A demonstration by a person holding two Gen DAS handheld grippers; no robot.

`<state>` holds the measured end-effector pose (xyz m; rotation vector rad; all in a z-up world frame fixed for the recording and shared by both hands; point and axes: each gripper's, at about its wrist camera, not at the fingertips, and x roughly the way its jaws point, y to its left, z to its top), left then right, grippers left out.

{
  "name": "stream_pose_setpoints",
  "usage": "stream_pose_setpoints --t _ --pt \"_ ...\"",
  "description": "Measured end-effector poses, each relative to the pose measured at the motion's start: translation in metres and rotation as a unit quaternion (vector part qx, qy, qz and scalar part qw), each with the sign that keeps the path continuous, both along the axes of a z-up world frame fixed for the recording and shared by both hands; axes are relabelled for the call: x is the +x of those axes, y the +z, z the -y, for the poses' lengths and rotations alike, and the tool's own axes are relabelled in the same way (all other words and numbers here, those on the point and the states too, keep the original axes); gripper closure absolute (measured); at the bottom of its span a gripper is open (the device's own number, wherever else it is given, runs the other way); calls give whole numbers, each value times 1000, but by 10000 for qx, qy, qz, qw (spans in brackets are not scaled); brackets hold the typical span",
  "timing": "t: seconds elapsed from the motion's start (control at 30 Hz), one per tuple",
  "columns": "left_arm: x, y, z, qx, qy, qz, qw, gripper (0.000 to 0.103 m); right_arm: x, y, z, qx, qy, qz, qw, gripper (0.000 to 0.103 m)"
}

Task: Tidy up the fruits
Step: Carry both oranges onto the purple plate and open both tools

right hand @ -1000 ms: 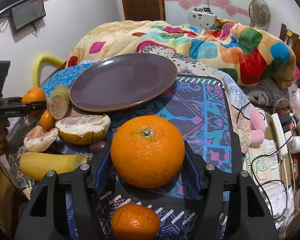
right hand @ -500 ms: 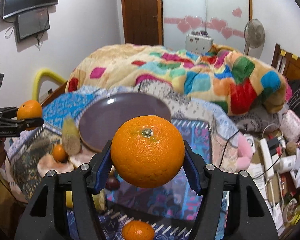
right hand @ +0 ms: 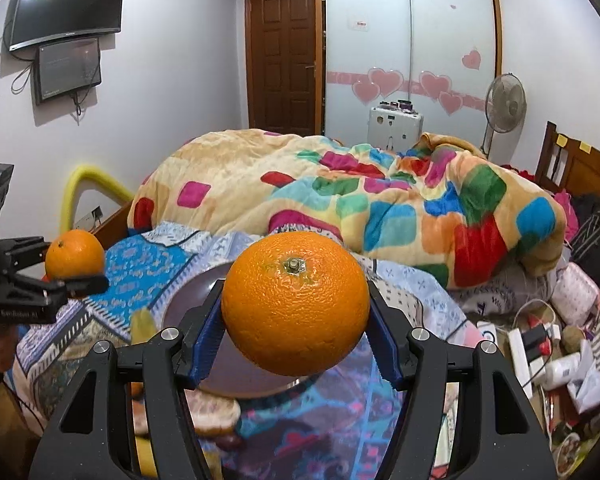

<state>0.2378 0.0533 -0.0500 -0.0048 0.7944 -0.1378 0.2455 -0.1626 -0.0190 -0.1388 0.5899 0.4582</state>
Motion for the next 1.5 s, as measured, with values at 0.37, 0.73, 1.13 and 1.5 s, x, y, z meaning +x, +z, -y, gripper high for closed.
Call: stream_pose_setpoints --t 0.37,0.73,1.13,1.5 --pt "57 -26 14 -98 -20 -442 9990 35 52 -29 -24 -456 109 -512 9976 42" --pt "102 -58 19 -315 -103 -1072 9937 35 90 -65 -32 -798 207 -1421 9864 42" --pt "118 -76 33 -239 -294 -1406 9893 35 100 -87 -31 -766 339 -1909 9780 42" --pt "115 -65 33 -401 -255 -1267 9908 32 87 -84 -38 -859 587 -1865 9769 40"
